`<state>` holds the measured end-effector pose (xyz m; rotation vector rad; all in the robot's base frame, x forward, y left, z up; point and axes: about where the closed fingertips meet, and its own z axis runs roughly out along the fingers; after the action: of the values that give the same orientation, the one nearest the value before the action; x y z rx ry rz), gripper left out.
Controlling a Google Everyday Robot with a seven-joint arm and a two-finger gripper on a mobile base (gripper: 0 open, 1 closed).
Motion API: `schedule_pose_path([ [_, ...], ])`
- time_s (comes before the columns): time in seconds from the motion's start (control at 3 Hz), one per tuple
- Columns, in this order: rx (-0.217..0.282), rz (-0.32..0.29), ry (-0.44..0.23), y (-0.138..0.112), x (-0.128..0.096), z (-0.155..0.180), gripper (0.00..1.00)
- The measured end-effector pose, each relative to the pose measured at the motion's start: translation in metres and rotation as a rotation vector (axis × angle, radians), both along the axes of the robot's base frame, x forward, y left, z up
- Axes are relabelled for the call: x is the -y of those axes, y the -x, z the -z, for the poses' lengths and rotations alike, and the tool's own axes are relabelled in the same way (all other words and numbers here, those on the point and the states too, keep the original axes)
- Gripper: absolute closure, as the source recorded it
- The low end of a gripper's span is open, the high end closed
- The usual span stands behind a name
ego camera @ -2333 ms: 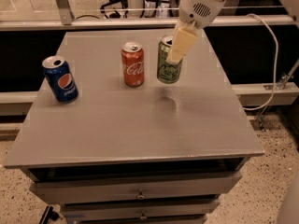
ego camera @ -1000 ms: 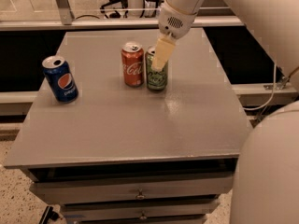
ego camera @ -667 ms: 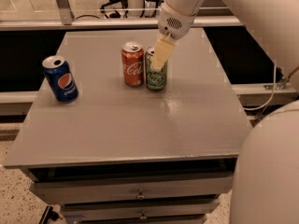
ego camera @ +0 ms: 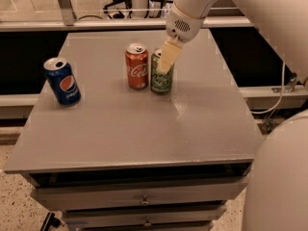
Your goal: Move green can near coke can
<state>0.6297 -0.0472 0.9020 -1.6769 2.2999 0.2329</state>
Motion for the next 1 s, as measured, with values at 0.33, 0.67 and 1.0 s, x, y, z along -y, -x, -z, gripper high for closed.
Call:
schedule_pose_path([
  [0.33,0.007,0.010,-0.011,0.002,0.003,-0.002,0.58],
  [0.67,0.019,0.013,-0.022,0.004,0.005,-0.007,0.35],
  [1.0,0.031,0.010,-0.032,0.008,0.005,-0.013,0.12],
])
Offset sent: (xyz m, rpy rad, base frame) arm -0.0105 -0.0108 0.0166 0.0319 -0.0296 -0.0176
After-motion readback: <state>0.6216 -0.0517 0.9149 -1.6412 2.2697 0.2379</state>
